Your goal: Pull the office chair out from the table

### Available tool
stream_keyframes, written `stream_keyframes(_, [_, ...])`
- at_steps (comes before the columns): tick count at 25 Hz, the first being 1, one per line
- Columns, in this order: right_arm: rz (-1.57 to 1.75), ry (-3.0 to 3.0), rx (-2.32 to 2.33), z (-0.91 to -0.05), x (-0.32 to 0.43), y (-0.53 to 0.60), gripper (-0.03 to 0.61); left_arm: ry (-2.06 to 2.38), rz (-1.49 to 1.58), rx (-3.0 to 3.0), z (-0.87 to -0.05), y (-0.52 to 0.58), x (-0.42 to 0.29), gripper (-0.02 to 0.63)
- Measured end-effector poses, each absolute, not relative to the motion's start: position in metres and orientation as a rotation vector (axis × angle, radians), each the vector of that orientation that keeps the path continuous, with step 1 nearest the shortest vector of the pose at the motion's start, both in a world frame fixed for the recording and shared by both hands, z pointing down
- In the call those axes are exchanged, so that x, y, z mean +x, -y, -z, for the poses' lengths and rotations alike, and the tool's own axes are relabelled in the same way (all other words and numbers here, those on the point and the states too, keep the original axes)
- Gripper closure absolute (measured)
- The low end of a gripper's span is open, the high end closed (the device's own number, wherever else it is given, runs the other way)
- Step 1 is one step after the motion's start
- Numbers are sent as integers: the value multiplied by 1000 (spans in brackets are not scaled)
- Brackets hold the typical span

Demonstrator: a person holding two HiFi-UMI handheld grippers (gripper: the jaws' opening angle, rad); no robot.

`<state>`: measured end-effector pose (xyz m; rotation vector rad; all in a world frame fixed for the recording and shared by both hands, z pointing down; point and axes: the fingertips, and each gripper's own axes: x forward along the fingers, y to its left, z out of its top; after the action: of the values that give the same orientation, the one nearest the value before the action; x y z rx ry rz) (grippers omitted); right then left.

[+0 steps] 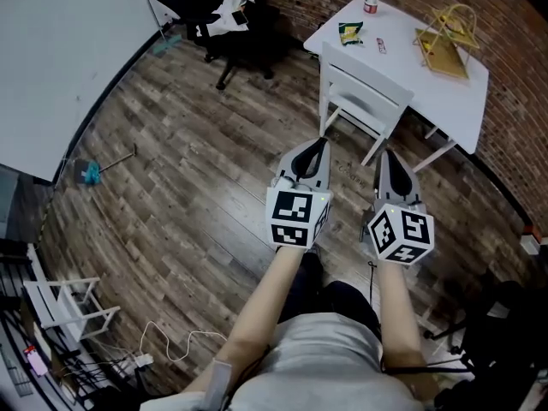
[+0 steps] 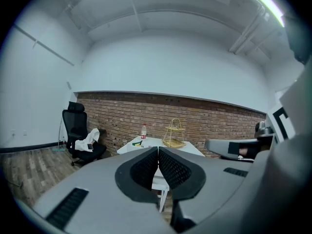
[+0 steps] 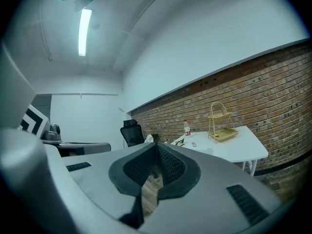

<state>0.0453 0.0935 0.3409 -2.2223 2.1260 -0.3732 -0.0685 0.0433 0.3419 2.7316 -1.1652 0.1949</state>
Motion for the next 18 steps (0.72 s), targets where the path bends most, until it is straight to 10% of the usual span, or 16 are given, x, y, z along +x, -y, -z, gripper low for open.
stream_keyframes(18, [465,-2112,-2275,-373,59,-3,561,1125,-253,2705,-371,53,-62,598])
